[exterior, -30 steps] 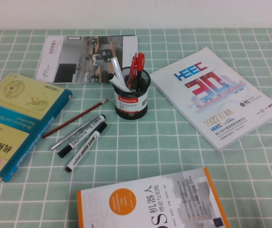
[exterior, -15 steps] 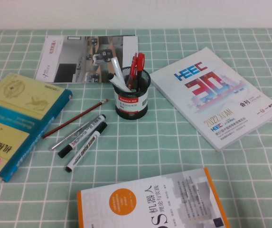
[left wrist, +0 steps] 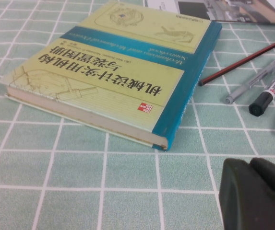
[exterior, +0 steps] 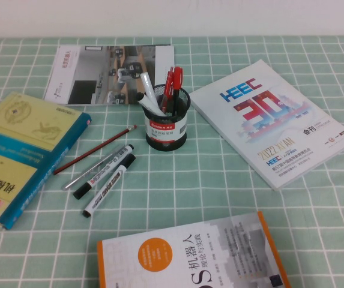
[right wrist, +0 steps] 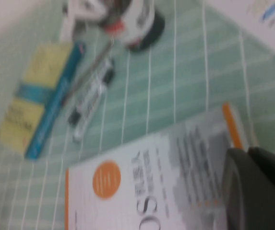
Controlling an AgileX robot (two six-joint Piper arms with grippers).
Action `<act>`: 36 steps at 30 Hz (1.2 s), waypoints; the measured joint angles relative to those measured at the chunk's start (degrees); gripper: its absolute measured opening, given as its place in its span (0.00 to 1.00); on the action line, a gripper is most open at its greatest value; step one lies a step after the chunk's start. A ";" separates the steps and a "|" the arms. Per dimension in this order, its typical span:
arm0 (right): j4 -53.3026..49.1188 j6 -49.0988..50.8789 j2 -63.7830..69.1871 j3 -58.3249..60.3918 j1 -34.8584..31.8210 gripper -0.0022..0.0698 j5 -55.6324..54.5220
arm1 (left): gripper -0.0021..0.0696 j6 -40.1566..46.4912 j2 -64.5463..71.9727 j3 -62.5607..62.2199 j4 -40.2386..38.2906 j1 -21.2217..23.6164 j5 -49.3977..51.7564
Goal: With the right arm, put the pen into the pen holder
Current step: Pick up the pen on the table
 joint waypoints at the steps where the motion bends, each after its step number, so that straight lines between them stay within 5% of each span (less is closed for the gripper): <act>1: -0.55 -0.10 3.55 -2.27 0.00 0.00 2.70 | 0.02 0.00 0.00 0.00 0.00 0.00 0.00; 9: -5.06 -1.99 33.69 -22.07 1.44 0.00 12.36 | 0.02 0.00 0.00 0.00 0.00 0.00 0.00; 24: -23.98 18.81 68.24 -52.55 29.75 0.00 9.10 | 0.02 0.00 0.00 0.00 0.00 0.00 0.00; 36: -35.99 33.36 88.34 -77.64 40.05 0.00 12.70 | 0.02 0.00 0.00 0.00 0.00 0.00 0.00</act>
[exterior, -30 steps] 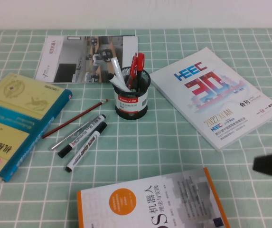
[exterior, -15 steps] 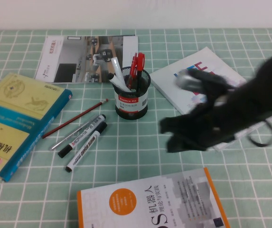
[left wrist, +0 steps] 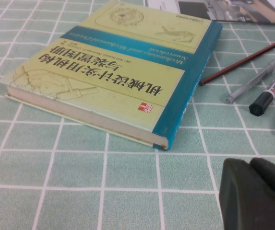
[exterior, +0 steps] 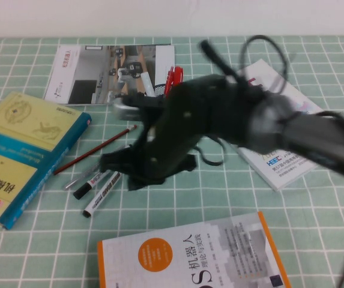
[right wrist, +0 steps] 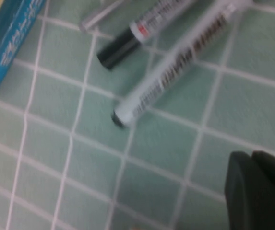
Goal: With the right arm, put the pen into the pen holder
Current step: Pick up the pen on the table
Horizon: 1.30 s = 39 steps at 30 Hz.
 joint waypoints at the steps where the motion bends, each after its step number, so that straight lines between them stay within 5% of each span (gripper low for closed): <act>1: -0.98 0.87 1.56 -2.24 0.55 0.00 0.49 | 0.02 0.00 0.00 0.00 0.00 0.00 0.00; 7: -3.07 4.99 9.38 -13.92 1.93 0.06 3.49 | 0.02 0.00 0.00 0.00 0.00 0.00 0.00; 14: -5.01 9.85 15.75 -21.31 1.91 0.39 5.36 | 0.02 0.00 0.00 0.00 0.00 0.00 0.00; 17: -5.32 11.18 17.06 -22.45 1.91 0.45 5.36 | 0.02 0.00 0.00 0.00 0.00 0.00 0.00; 39: -12.24 12.69 18.49 -22.92 1.91 0.47 9.41 | 0.02 0.00 0.00 0.00 0.00 0.00 0.00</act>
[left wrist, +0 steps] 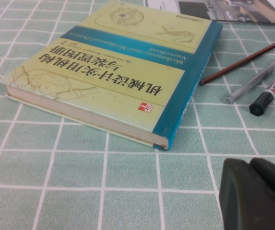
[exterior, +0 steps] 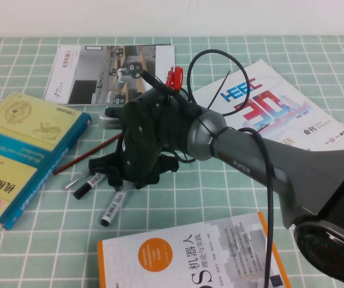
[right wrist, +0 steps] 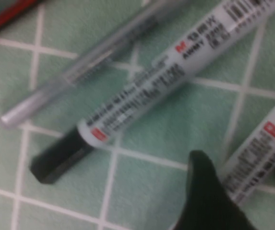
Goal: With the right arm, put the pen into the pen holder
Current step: Pick up the pen on the table
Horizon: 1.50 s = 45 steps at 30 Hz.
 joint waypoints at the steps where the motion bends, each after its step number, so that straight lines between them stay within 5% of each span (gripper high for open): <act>1: -0.25 -0.12 0.00 -0.13 0.00 0.47 0.61 | 0.02 0.00 0.00 0.00 0.00 0.00 0.00; 8: 0.55 -0.60 0.00 -0.25 0.00 0.42 1.69 | 0.02 0.00 0.00 0.00 0.00 0.00 0.00; 13: 1.12 -0.59 0.00 -0.25 0.00 0.18 2.38 | 0.02 0.00 0.00 0.00 0.00 0.00 0.00; 45: 2.41 -9.58 -3.84 -6.46 0.00 0.18 10.60 | 0.02 0.00 0.00 0.00 0.00 0.00 0.00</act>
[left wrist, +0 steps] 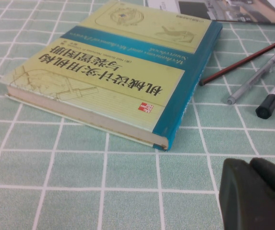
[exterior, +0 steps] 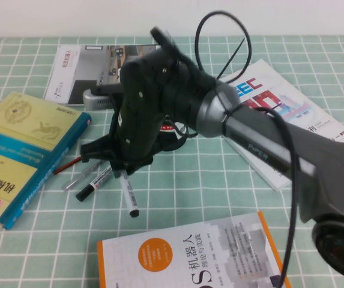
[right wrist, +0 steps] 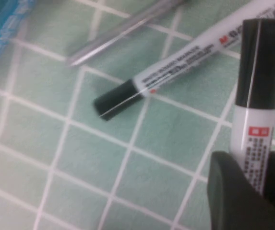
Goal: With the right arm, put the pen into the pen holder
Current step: Pick up the pen on the table, then place the pen onto the pen holder
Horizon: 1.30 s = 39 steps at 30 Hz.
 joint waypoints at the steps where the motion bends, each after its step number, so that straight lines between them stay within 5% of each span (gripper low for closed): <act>1: 0.14 -0.63 -0.57 0.00 0.00 0.18 0.11 | 0.02 0.00 0.00 0.00 0.00 0.00 0.00; 18: -4.55 -9.36 -13.70 1.65 0.00 0.18 -11.06 | 0.02 0.00 0.00 0.00 0.00 0.00 0.00; 31: -11.45 -11.05 -30.82 45.35 -3.91 0.18 -74.30 | 0.02 0.00 0.00 0.00 0.00 0.00 0.00; 39: -8.35 -21.49 -29.74 54.87 -7.42 0.18 -91.18 | 0.02 0.00 0.00 0.00 0.00 0.00 0.00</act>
